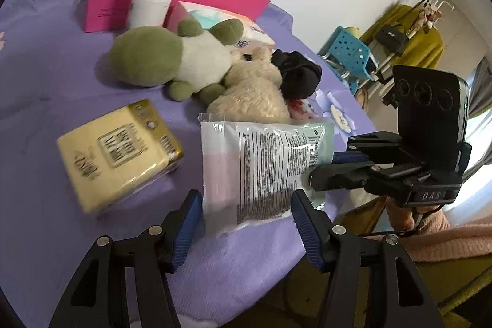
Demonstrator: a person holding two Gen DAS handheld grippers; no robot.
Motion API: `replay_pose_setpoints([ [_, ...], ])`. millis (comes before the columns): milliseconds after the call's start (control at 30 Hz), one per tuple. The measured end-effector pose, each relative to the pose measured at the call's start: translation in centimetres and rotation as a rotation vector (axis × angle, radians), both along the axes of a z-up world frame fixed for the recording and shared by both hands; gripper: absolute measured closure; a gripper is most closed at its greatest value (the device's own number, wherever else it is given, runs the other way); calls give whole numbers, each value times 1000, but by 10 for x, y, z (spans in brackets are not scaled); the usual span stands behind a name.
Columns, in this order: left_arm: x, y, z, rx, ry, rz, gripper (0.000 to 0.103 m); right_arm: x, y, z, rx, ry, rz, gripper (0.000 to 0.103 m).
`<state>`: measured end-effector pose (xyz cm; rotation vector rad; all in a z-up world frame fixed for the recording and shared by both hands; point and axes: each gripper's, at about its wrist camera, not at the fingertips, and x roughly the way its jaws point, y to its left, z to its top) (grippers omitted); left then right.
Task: Organize soft objects
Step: 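Grasp the clear wipe packet with the left gripper, then carry the clear packet over the pink box and lower it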
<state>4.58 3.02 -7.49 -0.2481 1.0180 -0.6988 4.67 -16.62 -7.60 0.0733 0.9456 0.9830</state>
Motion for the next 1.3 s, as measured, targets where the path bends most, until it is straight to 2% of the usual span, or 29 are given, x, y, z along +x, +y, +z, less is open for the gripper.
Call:
replay_pose_setpoints([
  [167,1,-4,7,-19,-20,-11,44,3,-2,4,0,-24,4,92],
  [300,1,-6,20,-15,-60,-4,54,5,-11,9,16,-35,-11,92],
  [567,12,-17,70,-16,-202,-6,57,22,-32,38,72,-83,-65,91],
  [800,51,-36,106,11,-271,10,57,43,-38,73,80,-163,-114,91],
  [1067,108,-53,137,42,-304,56,57,94,-48,110,90,-231,-174,91],
  [1300,161,-66,144,96,-287,101,57,153,-56,124,108,-215,-230,91],
])
